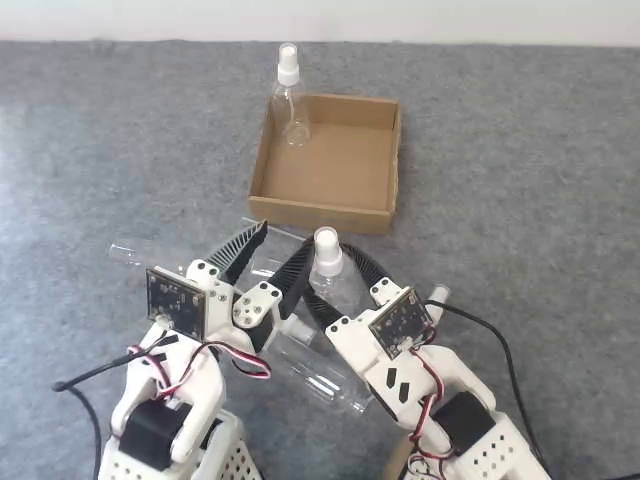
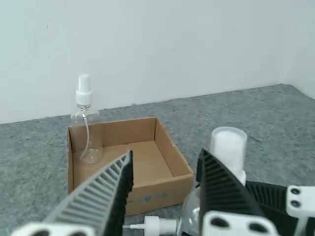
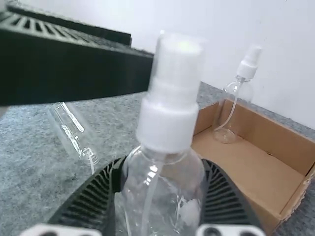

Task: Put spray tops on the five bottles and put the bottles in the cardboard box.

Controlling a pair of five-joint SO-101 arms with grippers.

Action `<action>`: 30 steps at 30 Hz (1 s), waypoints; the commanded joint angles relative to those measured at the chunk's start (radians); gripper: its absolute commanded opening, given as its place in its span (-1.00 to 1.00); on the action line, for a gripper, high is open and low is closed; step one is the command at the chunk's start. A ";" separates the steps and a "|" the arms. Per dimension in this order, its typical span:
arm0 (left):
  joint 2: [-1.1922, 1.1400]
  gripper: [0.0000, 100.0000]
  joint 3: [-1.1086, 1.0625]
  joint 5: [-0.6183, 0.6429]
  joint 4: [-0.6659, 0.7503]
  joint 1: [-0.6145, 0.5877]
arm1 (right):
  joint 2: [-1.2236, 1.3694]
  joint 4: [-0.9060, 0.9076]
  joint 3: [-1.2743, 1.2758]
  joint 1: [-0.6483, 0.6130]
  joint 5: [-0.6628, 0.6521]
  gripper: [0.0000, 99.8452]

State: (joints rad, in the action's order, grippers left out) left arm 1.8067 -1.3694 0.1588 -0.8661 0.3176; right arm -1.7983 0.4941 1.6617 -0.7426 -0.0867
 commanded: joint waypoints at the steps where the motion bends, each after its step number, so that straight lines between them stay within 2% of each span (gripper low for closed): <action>1: 0.018 -0.61 0.054 -0.012 0.002 -0.002 | -0.015 -0.024 0.021 0.007 0.006 -0.83; 8: 0.017 -0.61 0.010 -0.011 0.100 -0.078 | -0.015 -0.024 0.021 0.007 0.006 -0.83; 17: 0.015 -0.61 -0.061 -0.014 0.176 -0.074 | -0.018 -0.004 0.021 0.002 0.006 -0.83; 19: 0.015 -0.61 -0.068 -0.020 0.175 -0.052 | -0.018 -0.004 0.021 0.004 0.006 -0.83; 24: 0.015 -0.61 -0.102 -0.129 0.172 0.038 | -0.018 -0.004 0.021 0.005 0.006 -0.83; 30: 0.015 -0.61 -0.090 -0.147 0.126 0.087 | -0.018 -0.004 0.021 0.007 0.006 -0.83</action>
State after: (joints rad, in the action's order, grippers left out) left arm 1.8067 -1.4784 0.0269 -0.7234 0.3698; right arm -1.7983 0.4941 1.6617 -0.7411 -0.0867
